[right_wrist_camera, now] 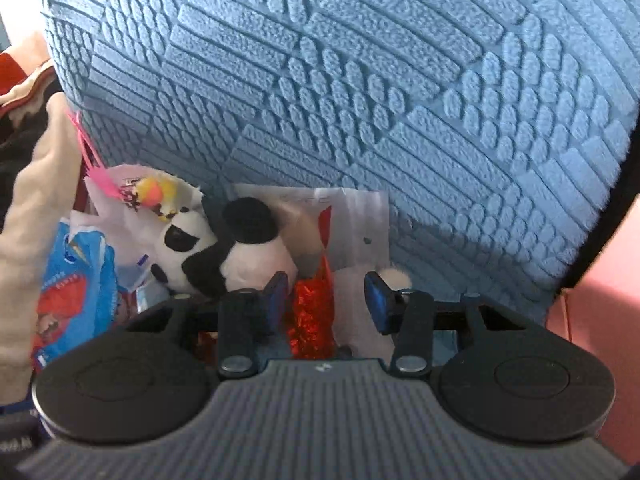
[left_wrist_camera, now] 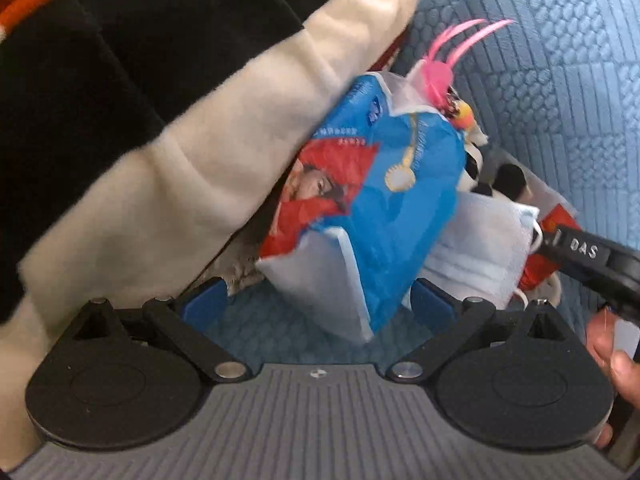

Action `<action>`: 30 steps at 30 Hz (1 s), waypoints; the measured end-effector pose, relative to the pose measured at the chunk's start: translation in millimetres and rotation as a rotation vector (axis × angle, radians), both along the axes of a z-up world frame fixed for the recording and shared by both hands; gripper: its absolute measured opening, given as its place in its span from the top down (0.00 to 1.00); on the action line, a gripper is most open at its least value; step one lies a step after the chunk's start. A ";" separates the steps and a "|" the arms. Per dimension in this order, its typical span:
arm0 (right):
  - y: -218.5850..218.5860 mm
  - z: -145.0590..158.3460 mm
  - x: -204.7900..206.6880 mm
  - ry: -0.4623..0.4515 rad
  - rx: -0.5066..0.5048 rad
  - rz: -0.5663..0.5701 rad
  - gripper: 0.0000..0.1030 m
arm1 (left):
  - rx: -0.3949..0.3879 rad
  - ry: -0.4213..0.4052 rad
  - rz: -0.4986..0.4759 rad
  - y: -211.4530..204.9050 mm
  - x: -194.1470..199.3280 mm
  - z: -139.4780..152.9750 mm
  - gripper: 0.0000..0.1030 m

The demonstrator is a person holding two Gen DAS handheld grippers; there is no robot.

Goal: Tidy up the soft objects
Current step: 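Close the left tool on the snack bag while the right tool grasps the red candy packet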

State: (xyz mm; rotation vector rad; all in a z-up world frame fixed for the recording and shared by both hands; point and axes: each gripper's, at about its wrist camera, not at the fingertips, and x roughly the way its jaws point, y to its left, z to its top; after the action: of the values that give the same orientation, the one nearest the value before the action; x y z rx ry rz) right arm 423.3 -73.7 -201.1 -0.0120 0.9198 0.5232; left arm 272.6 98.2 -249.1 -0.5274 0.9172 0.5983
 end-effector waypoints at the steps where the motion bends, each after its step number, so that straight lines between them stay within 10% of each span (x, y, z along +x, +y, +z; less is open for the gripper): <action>1: 1.5 -0.8 0.8 -0.009 -0.010 0.003 0.69 | -0.010 -0.002 0.004 1.7 0.3 0.1 0.04; 5: 3.2 -6.3 8.4 0.018 -0.005 -0.015 0.79 | -0.032 -0.035 0.024 9.8 -0.9 -1.5 0.07; 15: -12.2 11.9 -13.8 0.001 -0.041 0.037 0.96 | -0.036 -0.037 0.035 13.2 -8.5 18.0 0.60; 30: -60.6 60.2 -101.6 0.007 -0.081 0.077 0.96 | -0.058 -0.090 -0.026 -9.3 -68.8 92.9 0.82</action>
State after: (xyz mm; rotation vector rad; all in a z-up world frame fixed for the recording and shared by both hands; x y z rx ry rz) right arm 321.7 -134.3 -140.9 -0.1190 0.9497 0.5573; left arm 203.8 88.8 -156.1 -0.5897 0.8568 0.5218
